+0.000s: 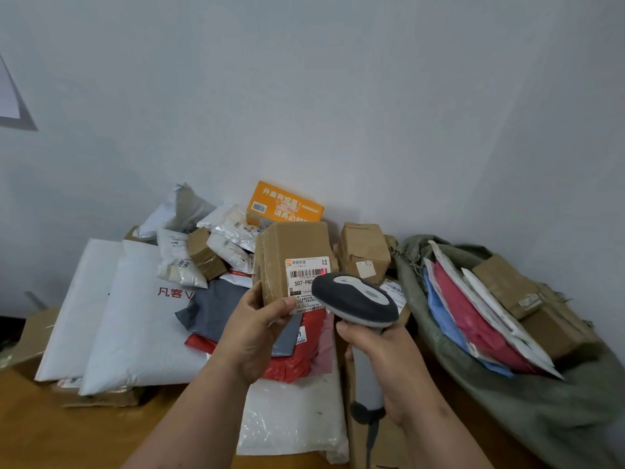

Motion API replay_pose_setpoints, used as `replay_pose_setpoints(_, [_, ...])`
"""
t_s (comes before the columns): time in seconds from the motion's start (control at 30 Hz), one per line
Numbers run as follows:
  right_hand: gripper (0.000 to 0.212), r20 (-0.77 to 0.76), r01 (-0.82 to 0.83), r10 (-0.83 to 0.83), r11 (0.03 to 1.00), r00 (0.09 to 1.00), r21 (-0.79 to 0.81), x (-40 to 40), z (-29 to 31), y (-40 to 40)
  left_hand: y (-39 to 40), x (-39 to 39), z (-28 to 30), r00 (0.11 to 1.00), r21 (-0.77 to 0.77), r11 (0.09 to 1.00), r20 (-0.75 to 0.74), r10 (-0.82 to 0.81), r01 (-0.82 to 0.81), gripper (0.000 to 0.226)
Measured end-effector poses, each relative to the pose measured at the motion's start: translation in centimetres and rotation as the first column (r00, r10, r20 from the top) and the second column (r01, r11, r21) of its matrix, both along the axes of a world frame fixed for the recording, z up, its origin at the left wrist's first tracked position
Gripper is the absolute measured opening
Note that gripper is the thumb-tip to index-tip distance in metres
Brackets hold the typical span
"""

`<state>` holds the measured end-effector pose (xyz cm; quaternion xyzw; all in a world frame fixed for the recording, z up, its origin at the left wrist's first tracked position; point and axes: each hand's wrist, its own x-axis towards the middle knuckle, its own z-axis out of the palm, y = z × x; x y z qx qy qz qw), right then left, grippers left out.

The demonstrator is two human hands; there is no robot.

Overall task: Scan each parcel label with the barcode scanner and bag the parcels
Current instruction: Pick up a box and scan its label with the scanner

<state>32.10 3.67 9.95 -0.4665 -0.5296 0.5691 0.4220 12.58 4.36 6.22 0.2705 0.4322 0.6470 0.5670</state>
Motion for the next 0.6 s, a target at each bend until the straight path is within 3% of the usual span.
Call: replay_pose_setpoints(0.6, [0.031,0.024,0.027,-0.027,1.0,0.999,-0.008,0.34,0.04,-0.83,0.22,0.26,-0.6,0.997,-0.003,0.997,-0.008,-0.073,0.073,0.071])
